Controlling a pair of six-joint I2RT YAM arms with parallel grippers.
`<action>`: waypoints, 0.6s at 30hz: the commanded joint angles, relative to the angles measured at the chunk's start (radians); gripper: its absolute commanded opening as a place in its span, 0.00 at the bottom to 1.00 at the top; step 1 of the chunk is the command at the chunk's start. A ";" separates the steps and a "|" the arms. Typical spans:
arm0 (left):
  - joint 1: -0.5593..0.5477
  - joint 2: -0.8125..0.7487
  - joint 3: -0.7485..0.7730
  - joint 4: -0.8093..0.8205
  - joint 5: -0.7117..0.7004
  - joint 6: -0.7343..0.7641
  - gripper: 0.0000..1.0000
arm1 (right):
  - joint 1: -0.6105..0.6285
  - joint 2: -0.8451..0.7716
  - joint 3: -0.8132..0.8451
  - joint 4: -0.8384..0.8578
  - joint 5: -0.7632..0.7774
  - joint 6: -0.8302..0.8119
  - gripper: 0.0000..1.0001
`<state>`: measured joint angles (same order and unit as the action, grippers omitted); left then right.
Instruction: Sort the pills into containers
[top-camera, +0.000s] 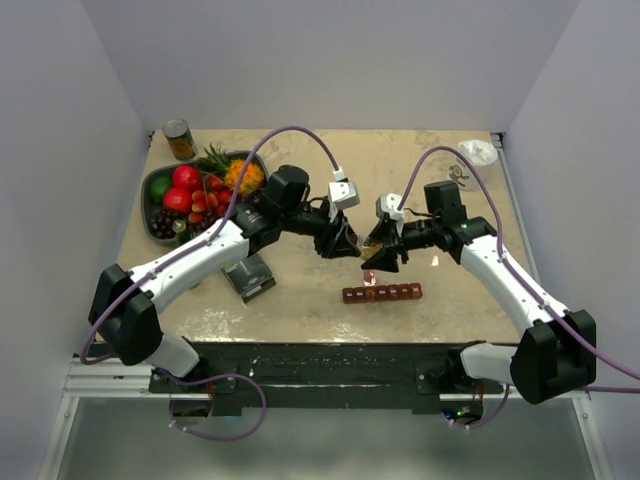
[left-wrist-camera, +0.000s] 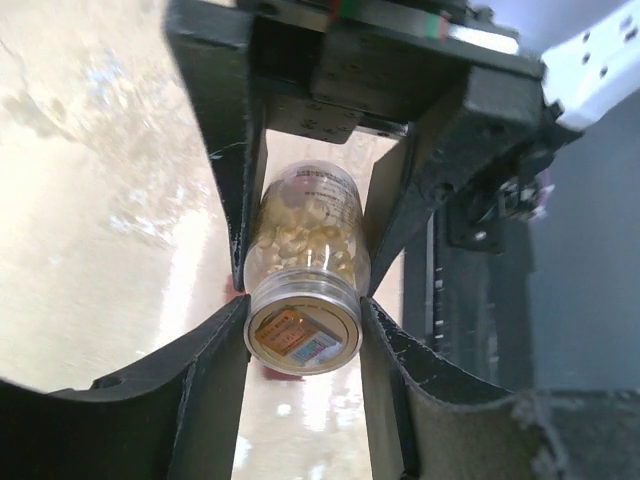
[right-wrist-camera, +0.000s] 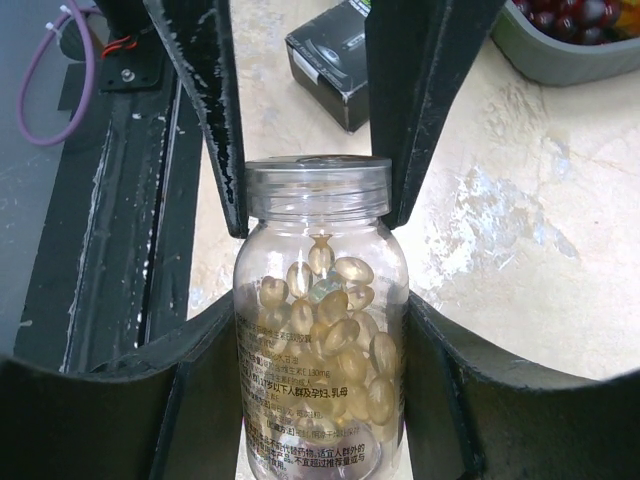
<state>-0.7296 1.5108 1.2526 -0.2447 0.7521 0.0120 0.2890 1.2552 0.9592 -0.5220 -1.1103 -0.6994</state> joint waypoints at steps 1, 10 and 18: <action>-0.039 -0.095 -0.090 0.018 0.038 0.449 0.31 | -0.008 -0.014 0.033 0.017 -0.056 0.028 0.08; -0.116 -0.167 -0.199 0.114 -0.201 0.775 0.70 | -0.007 -0.014 0.033 0.014 -0.059 0.028 0.08; -0.099 -0.333 -0.384 0.445 -0.255 0.371 1.00 | -0.007 -0.013 0.033 0.013 -0.059 0.023 0.08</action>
<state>-0.8387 1.2720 0.9150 -0.0322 0.5152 0.6155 0.2859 1.2556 0.9596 -0.5339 -1.1442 -0.6853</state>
